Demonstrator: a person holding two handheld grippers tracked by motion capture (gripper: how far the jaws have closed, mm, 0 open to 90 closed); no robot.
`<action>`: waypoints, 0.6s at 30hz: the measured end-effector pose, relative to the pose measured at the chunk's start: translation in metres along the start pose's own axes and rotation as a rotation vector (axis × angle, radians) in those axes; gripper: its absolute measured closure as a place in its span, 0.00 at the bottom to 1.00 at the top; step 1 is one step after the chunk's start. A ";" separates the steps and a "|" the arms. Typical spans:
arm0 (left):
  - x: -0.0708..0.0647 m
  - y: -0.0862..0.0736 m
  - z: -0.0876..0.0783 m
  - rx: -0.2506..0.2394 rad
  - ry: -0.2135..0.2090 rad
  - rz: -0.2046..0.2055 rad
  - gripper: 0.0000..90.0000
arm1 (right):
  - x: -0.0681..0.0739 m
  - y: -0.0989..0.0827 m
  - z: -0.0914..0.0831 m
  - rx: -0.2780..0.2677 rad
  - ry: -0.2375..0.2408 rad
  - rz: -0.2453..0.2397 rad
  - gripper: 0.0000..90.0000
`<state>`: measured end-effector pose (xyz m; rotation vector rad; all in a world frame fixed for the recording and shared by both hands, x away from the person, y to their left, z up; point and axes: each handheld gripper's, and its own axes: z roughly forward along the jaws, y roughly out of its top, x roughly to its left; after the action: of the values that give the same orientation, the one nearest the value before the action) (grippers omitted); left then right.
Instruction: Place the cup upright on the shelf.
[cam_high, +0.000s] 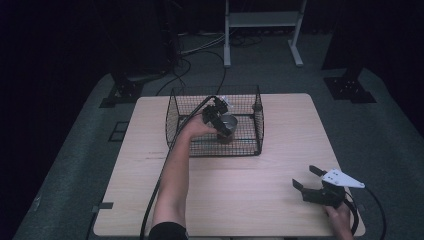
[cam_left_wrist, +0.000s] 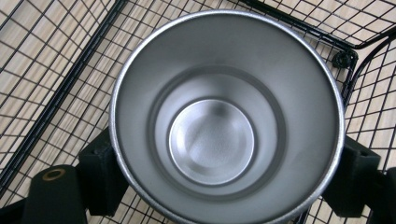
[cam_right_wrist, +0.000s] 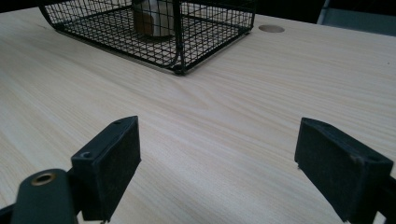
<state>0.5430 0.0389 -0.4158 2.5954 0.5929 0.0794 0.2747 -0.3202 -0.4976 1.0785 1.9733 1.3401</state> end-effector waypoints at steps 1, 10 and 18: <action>0.000 -0.001 -0.001 -0.001 0.003 -0.005 0.16 | 0.000 0.000 0.000 0.000 0.000 -0.001 0.15; -0.003 -0.001 -0.003 0.002 0.007 0.008 0.15 | 0.000 0.000 0.000 0.005 -0.002 -0.006 0.15; -0.005 0.001 -0.007 -0.021 0.017 0.003 0.10 | 0.001 0.000 0.001 0.007 -0.005 -0.008 0.15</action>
<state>0.5381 0.0394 -0.4091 2.5776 0.5909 0.1087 0.2745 -0.3189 -0.4976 1.0756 1.9780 1.3261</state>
